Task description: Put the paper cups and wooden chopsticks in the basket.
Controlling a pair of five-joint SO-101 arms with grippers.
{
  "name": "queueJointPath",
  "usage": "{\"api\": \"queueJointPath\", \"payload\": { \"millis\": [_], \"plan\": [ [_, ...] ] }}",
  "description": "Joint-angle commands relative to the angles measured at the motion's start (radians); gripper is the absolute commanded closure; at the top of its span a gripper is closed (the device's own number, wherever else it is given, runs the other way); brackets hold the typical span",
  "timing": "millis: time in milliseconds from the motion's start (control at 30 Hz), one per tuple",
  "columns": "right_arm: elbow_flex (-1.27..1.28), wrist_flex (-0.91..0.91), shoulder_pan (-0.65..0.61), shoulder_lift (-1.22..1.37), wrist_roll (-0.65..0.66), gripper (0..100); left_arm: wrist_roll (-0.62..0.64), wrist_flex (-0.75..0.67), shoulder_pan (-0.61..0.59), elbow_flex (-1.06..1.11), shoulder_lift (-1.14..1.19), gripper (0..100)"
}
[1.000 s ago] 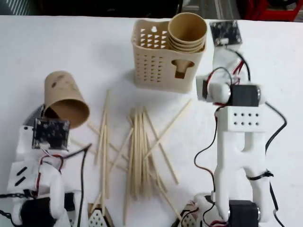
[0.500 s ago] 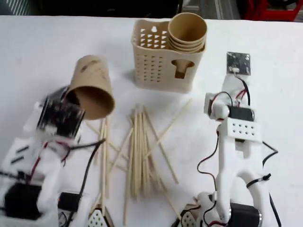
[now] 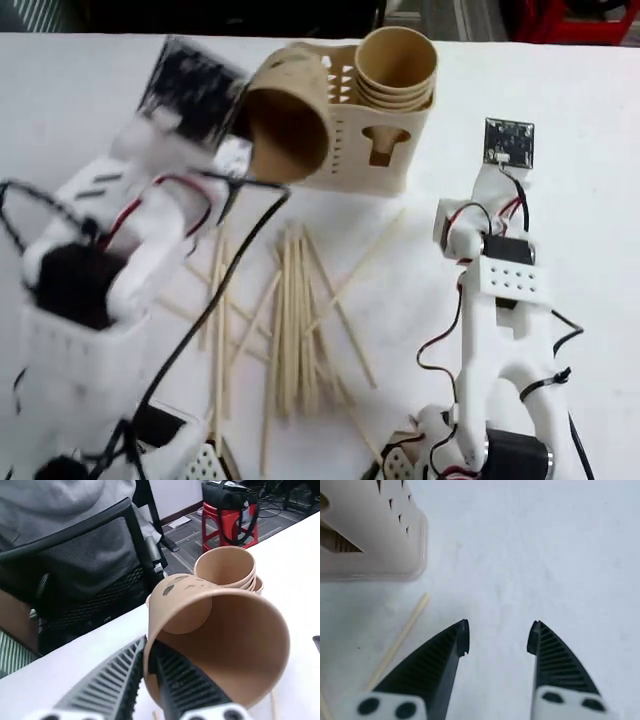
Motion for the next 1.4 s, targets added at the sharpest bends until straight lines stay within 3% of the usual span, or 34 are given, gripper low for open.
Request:
{"api": "queueJointPath", "payload": {
  "millis": [0,700,1167,1300,1367],
  "plan": [
    [-0.006,-0.015,0.005,-0.03,-0.006,79.8,0.012,-0.006,0.036,-0.187,0.145,98],
    [-0.005,-0.013,0.004,-0.03,-0.002,79.8,0.012,-0.006,0.122,-0.706,0.697,98],
    [-0.005,-0.013,0.004,-0.03,-0.002,79.8,0.012,-0.006,0.124,-0.853,0.858,97],
    [-0.005,-0.013,0.004,-0.03,-0.002,79.8,0.026,-0.021,0.124,-0.905,0.895,88],
    [-0.005,-0.013,0.004,-0.03,-0.002,79.8,0.104,-0.049,0.116,-0.922,0.921,81]
  ]
}}
